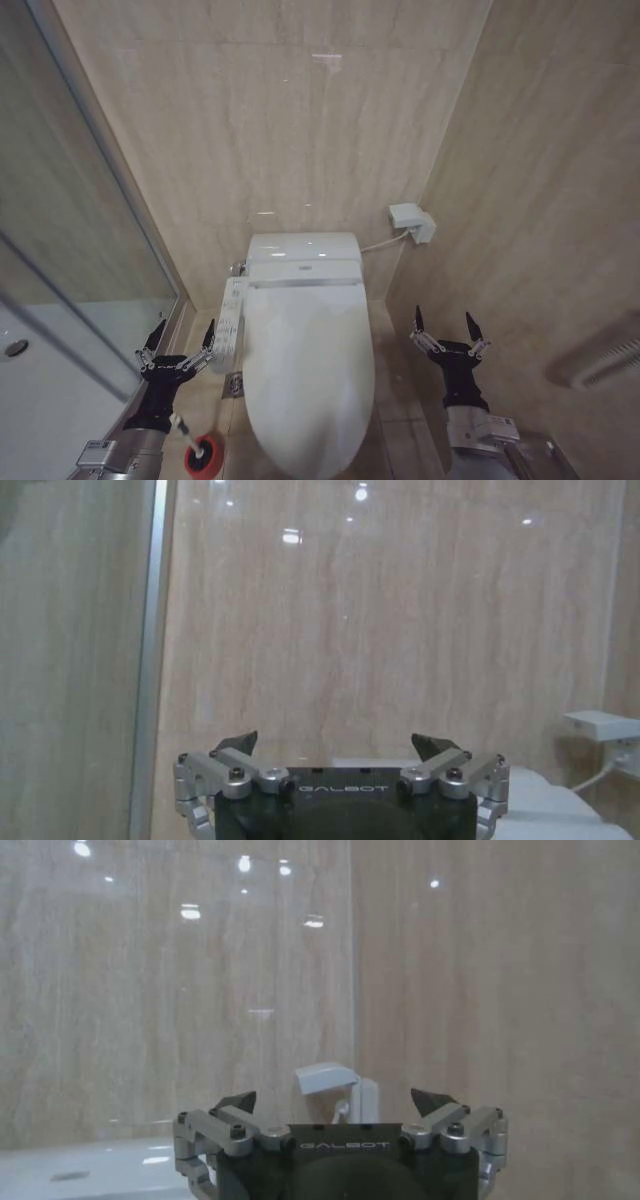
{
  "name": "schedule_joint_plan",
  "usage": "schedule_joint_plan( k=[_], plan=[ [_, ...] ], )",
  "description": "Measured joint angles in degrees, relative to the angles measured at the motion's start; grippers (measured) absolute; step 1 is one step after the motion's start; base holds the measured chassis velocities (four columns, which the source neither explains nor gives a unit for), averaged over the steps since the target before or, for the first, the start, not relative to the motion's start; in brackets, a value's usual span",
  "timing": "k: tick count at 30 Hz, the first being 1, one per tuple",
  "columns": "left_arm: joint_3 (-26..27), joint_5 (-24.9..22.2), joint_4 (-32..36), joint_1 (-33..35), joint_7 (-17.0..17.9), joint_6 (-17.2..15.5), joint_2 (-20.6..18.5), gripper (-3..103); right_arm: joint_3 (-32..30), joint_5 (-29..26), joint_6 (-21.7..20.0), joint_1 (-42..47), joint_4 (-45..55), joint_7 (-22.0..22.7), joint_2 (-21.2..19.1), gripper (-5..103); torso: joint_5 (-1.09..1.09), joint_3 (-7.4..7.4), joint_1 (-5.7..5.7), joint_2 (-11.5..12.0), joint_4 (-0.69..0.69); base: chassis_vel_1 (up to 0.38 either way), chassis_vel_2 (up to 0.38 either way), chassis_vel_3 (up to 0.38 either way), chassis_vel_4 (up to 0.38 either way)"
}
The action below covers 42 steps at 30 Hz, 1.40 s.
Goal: Open the toilet lid, clean the toilet bowl with a toilet brush, close the toilet lid, and flush.
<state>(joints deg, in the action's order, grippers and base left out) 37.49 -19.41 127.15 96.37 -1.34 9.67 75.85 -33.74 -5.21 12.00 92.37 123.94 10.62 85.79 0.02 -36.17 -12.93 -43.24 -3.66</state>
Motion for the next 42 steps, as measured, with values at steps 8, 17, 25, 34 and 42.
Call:
schedule_joint_plan(
  k=[8,17,25,34,42],
  plan=[
    [0.0,0.0,0.0,0.0,0.0,0.0,0.0,100,0.0,0.0,0.0,0.0,0.0,0.0,0.0,100,-0.02,0.01,0.02,0.0,0.0,0.109,-0.119,-0.115,0.105],
    [0.0,0.0,0.0,0.0,0.0,0.0,0.0,100,0.0,0.0,0.0,0.0,0.0,0.0,0.0,100,-0.02,-0.02,-0.07,0.0,0.0,-0.011,0.015,0.007,-0.02],
    [0.0,0.0,0.0,0.0,0.0,0.0,0.0,100,0.0,0.0,0.0,0.0,0.0,0.0,0.0,100,0.0,0.0,-0.01,0.0,0.0,0.141,-0.14,-0.143,0.153],
    [0.0,0.0,0.0,0.0,0.0,0.0,0.0,100,0.0,0.0,0.0,0.0,0.0,0.0,0.0,100,0.01,0.0,-0.02,0.0,0.0,0.246,-0.237,-0.236,0.233],
    [0.0,0.0,0.0,0.0,0.0,0.0,0.0,100,0.0,0.0,0.0,0.0,0.0,0.0,0.0,100,-0.06,-0.01,-0.03,0.0,0.0,0.327,-0.32,-0.319,0.344]
  ],
)
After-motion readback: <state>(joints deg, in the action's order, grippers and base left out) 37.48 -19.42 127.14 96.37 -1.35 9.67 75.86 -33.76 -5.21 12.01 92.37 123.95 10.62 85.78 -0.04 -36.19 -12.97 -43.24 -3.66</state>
